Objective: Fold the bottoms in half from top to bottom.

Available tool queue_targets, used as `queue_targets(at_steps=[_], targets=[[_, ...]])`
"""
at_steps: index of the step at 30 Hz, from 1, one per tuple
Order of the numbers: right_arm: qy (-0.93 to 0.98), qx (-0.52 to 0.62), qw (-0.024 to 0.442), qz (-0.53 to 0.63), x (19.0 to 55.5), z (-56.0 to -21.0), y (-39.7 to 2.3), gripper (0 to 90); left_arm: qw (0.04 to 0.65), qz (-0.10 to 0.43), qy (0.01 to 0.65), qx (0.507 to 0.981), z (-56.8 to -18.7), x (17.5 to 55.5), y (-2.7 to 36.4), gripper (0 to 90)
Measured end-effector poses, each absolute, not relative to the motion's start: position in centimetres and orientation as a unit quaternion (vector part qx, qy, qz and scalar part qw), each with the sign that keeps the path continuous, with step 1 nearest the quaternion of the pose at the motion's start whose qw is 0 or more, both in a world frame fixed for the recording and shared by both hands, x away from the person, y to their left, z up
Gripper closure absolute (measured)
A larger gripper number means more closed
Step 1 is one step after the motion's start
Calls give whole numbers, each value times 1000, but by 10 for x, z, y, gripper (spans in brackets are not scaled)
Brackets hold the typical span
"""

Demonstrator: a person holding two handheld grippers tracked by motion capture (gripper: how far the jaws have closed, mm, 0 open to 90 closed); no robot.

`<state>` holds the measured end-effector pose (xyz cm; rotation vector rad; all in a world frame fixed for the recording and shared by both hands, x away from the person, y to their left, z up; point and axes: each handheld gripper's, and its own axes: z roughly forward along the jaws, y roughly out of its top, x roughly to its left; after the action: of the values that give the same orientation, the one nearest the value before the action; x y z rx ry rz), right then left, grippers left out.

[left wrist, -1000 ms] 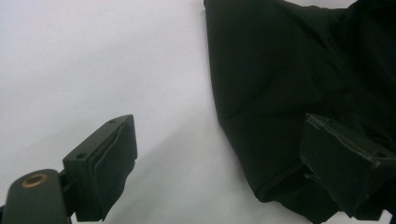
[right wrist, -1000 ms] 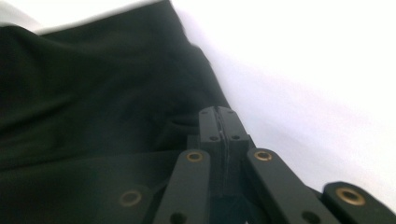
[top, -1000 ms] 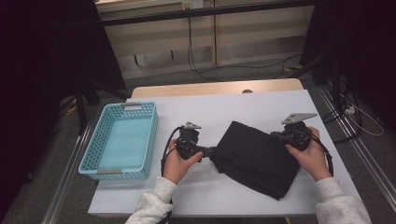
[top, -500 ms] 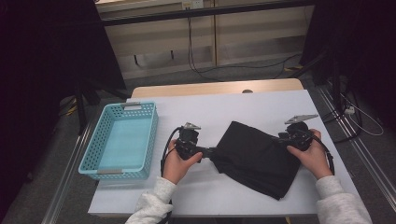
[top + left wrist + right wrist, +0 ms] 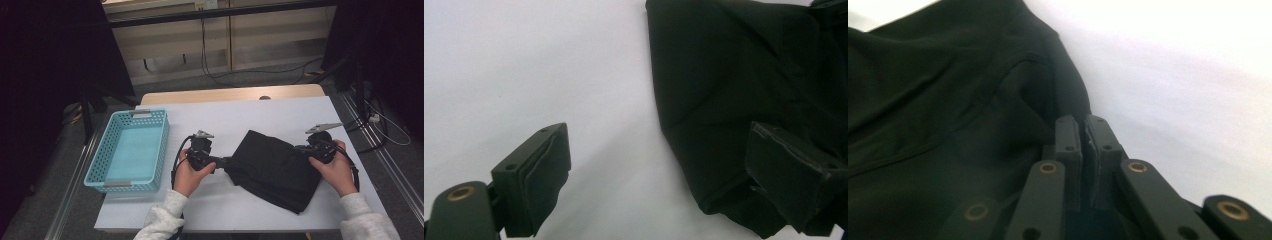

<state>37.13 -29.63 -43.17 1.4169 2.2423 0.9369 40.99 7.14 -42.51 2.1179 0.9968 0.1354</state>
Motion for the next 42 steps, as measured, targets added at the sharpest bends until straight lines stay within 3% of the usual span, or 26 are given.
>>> queue_targets(at_steps=[9, 18, 35, 42], targets=[[766, 519, 162, 344, 345, -408, -303, 880, 391, 55, 390, 832, -423, 408, 71, 114], [764, 531, 158, 331, 322, -429, -318, 881, 388, 55, 388, 834, -428, 408, 64, 114], [760, 544, 159, 319, 314, -436, -329, 878, 390, 51, 376, 839, -427, 405, 59, 129], [764, 526, 182, 326, 313, -436, -326, 751, 389, 51, 378, 839, -427, 406, 60, 128]])
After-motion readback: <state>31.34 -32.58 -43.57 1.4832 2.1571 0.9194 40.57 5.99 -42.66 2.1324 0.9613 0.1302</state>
